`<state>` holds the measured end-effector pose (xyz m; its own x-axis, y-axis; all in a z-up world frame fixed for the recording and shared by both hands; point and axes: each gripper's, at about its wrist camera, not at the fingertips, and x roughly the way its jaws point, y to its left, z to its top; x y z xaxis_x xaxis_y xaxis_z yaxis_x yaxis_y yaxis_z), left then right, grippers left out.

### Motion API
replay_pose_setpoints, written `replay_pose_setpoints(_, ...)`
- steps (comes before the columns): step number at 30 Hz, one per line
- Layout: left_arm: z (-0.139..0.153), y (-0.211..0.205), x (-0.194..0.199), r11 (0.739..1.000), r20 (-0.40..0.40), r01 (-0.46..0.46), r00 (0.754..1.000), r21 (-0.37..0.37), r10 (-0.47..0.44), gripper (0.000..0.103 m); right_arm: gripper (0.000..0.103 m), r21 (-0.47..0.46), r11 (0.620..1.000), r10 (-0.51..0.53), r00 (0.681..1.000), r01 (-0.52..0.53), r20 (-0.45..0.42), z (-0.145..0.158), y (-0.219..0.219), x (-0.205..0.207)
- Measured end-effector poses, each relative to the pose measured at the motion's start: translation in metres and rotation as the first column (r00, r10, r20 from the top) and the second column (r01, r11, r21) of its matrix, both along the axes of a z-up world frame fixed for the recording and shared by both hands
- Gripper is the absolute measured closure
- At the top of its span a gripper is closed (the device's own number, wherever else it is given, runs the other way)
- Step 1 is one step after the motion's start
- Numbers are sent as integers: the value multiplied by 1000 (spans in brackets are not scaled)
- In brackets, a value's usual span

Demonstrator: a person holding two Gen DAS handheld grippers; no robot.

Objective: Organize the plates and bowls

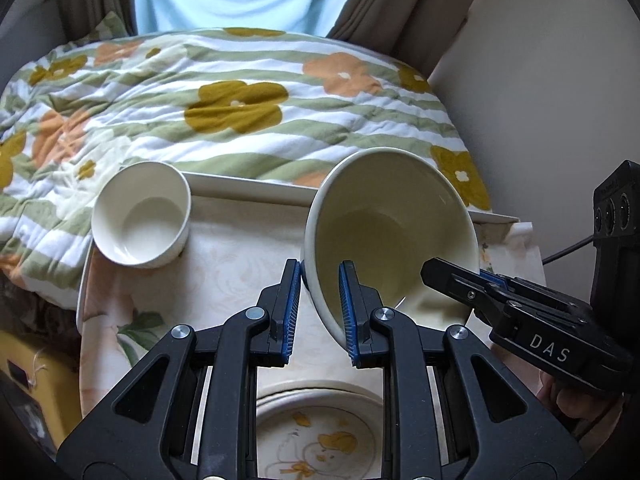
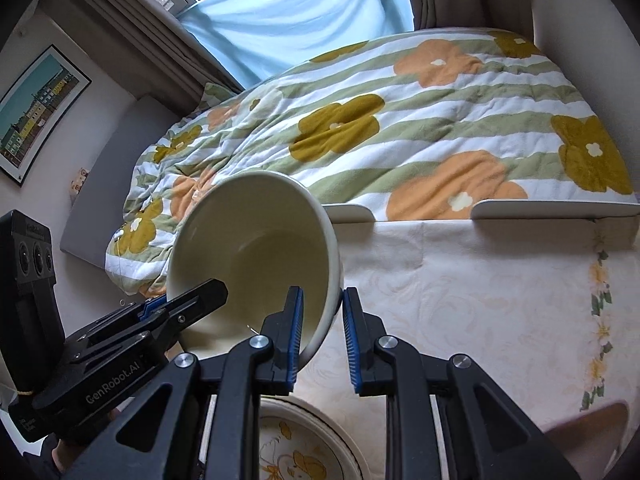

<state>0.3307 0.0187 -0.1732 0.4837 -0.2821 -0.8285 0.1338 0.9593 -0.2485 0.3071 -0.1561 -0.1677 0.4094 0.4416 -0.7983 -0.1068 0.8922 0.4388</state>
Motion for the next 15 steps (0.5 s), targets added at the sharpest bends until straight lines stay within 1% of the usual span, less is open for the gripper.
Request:
replay_pose_setpoints(4,20,-39,-28,1000,25,22,999,2,-23,86,85,-2,1000,-17,999,17,35,22,-38,-30)
replay_pose_setpoints(7,28,-74,-51,999,31,45,998,-2,-45,86,85,-5,999,-35,998,35,49,32,-72,-53)
replay_pose_setpoints(11,27,-118,-77,996,12,87,996,-11,-87,86,85,-22,998,-60,997,61,56,38,-117,-82)
replay_pose_setpoints(13,22,-139,-89,994,-10,106,994,-32,-106,86,85,-31,997,-76,996,77,48,38,-137,-95)
replay_pose_setpoints(15,16,-157,-99,991,-30,126,991,-38,-127,86,85,-43,995,-92,995,93,31,34,-157,-107)
